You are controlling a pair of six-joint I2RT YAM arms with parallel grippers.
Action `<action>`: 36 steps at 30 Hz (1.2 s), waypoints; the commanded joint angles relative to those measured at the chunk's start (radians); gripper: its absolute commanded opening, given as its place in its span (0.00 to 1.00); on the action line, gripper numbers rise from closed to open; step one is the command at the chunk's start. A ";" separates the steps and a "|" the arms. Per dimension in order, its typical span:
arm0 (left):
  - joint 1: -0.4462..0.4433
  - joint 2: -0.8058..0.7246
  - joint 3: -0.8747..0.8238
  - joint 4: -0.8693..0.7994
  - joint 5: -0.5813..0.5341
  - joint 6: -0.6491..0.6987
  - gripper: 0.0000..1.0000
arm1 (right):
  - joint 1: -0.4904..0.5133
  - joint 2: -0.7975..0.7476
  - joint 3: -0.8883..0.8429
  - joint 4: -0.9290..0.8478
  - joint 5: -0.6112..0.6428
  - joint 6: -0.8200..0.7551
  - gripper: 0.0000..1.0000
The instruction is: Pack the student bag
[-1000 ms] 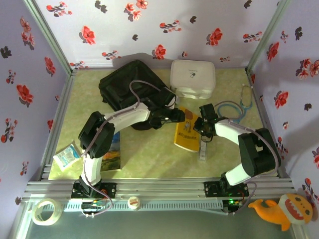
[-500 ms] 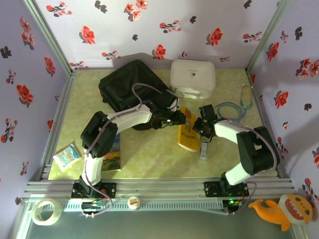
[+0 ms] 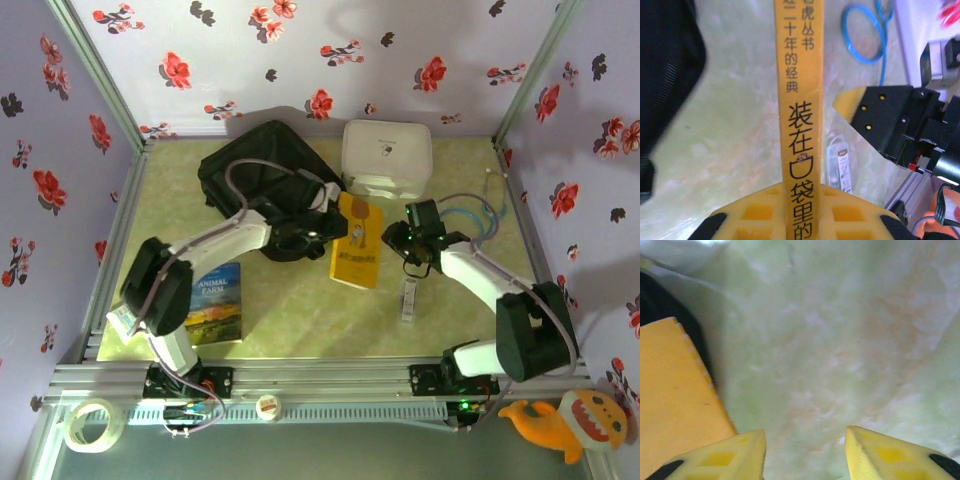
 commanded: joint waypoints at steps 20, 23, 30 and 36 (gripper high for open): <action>0.446 -0.245 -0.392 0.901 0.264 -0.660 0.00 | 0.335 0.083 0.109 0.548 -0.038 0.373 0.87; 0.450 -0.208 -0.398 0.980 0.276 -0.728 0.00 | 0.366 0.141 0.116 0.666 -0.044 0.437 0.90; 0.455 -0.203 -0.421 0.970 0.278 -0.734 0.00 | 0.388 0.271 0.143 0.894 -0.045 0.561 0.90; 0.465 -0.192 -0.425 0.957 0.276 -0.736 0.00 | 0.390 0.261 0.097 0.968 0.043 0.561 0.79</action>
